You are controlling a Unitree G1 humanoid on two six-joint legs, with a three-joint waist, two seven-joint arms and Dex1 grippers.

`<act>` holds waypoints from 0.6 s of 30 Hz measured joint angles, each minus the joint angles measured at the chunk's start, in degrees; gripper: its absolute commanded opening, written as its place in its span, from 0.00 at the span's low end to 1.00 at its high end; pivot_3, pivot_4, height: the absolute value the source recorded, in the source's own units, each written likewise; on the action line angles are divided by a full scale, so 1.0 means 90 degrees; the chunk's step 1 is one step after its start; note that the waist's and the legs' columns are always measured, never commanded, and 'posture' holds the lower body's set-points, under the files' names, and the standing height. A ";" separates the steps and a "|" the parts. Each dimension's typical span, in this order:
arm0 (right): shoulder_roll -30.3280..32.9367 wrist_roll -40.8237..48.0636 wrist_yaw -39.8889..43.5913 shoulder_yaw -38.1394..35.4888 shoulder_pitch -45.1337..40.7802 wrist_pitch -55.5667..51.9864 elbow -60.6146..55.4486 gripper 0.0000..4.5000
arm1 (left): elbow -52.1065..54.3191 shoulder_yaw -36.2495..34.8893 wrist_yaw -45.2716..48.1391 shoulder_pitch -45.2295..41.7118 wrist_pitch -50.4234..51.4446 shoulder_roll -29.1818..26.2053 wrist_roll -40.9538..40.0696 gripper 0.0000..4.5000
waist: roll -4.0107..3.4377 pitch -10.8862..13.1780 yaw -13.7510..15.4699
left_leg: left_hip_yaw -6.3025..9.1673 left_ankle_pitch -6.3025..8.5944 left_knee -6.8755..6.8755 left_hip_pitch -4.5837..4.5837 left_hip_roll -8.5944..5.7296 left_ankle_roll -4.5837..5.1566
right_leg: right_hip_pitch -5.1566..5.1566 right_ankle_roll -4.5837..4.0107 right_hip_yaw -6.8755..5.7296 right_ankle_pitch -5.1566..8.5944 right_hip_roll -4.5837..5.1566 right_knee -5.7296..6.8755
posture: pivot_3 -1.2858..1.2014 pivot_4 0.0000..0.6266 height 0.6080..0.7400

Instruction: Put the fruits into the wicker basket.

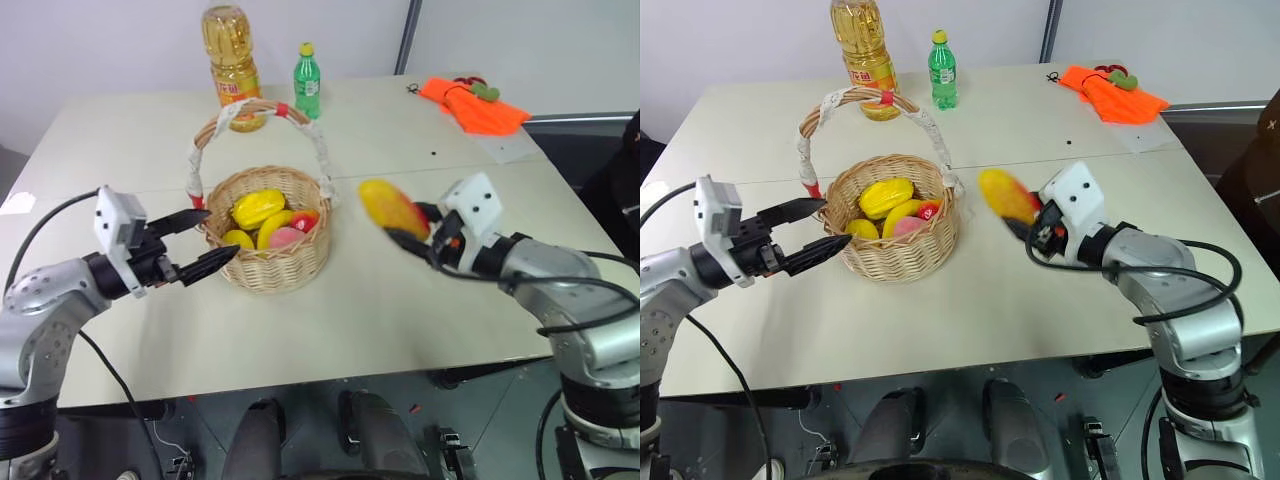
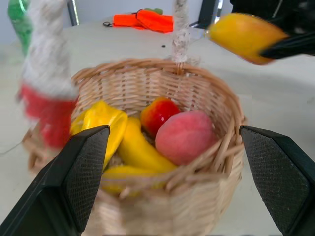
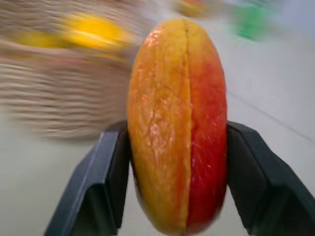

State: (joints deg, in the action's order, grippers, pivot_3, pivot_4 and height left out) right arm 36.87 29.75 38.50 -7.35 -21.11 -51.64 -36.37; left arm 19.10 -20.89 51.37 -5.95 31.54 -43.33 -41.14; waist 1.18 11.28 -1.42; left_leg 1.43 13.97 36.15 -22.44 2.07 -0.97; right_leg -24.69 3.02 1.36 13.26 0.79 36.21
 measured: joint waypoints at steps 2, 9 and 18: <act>-0.0180 0.0309 0.0018 0.0086 -0.0417 -0.0115 -0.0036 0.60 | -0.0163 -0.0087 0.0097 0.0125 -0.0129 0.0005 0.0008 1.00 | 0.0000 0.0000 -0.0021 | -0.0004 0.0000 0.0006 0.0004 0.0002 -0.0001 | 0.0000 -0.0016 0.0001 -0.0009 -0.0001 0.0000 | 0.52 0.24 1.00; -0.1978 -0.0239 -0.1375 0.2206 -0.2160 -0.0707 0.0808 0.60 | -0.0355 -0.0121 0.0028 0.0210 -0.0346 0.0275 0.0038 1.00 | 0.0000 -0.0001 -0.0114 | 0.0004 -0.0001 0.0000 0.0000 0.0011 -0.0001 | -0.0006 -0.0047 0.0000 -0.0028 -0.0009 0.0002 | 0.52 0.24 1.00; -0.2668 -0.1226 -0.2045 0.2698 -0.2655 -0.0291 0.2335 0.99 | -0.0163 -0.0225 -0.0201 0.0258 -0.0356 0.0339 -0.0091 1.00 | 0.0004 -0.0003 -0.0088 | 0.0000 -0.0001 0.0000 -0.0049 0.0004 -0.0002 | -0.0048 -0.0015 0.0000 -0.0037 0.0001 0.0005 | 0.52 0.24 1.00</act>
State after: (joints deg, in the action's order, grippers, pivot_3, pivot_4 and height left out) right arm 12.85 18.72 20.10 16.93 -45.01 -54.26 -15.36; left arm 17.63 -22.91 49.56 -3.63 28.33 -40.28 -41.96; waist 1.21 11.26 -2.21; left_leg 1.43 13.96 36.15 -22.88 2.11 -0.99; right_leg -25.12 2.89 1.36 12.93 0.80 36.25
